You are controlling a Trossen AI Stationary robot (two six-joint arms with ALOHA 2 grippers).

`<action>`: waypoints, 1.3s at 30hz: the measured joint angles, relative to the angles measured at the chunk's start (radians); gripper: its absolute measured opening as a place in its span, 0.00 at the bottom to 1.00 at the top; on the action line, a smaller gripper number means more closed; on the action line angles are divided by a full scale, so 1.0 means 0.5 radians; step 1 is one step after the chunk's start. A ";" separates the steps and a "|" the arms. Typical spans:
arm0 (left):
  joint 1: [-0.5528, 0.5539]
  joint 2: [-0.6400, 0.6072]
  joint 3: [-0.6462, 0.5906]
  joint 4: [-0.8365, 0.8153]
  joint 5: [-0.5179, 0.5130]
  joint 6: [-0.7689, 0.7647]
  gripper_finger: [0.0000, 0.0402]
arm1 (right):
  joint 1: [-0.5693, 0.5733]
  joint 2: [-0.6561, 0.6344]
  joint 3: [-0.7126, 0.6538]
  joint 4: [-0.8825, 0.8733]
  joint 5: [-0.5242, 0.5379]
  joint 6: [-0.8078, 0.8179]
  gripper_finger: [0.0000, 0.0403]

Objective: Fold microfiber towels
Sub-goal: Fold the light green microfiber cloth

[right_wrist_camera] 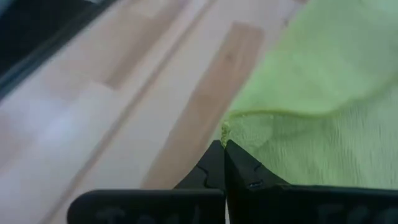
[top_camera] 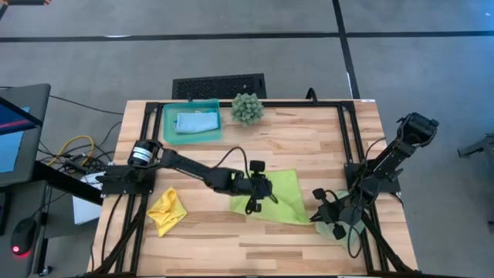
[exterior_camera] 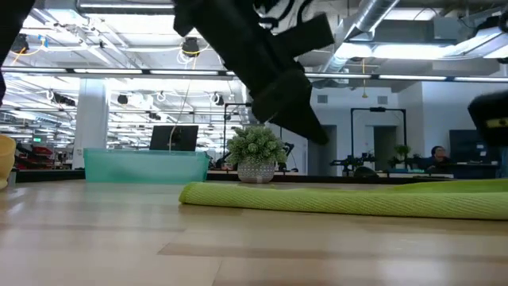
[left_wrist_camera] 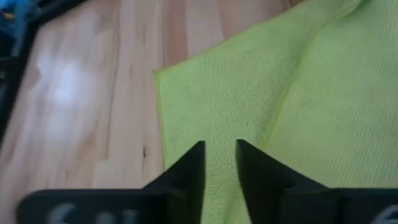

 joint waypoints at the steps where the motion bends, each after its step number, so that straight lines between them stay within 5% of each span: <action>1: 0.025 0.000 0.008 -0.009 0.049 -0.004 0.25 | 0.000 0.000 -0.020 0.000 0.002 0.036 0.03; 7: 0.155 0.000 0.050 -0.242 0.327 -0.057 0.46 | -0.002 0.000 -0.129 -0.003 0.063 0.307 0.03; 12: 0.224 0.000 0.050 -0.363 0.618 -0.111 0.54 | -0.002 0.000 -0.137 -0.037 0.084 0.391 0.03; 22: 0.219 0.000 0.050 -0.860 0.674 -0.355 0.43 | -0.002 0.000 -0.137 -0.044 0.113 0.391 0.03; 25: 0.166 -0.042 -0.043 -0.942 0.358 -0.373 0.38 | -0.002 0.000 -0.137 -0.044 0.122 0.416 0.03; 34: -0.017 -0.591 -0.882 0.212 -0.034 -0.607 0.27 | 0.002 0.000 -0.137 -0.047 0.171 0.512 0.03; 39: -0.153 -0.667 -1.171 0.873 -0.256 -0.715 0.26 | -0.005 0.000 -0.137 -0.043 0.179 0.507 0.03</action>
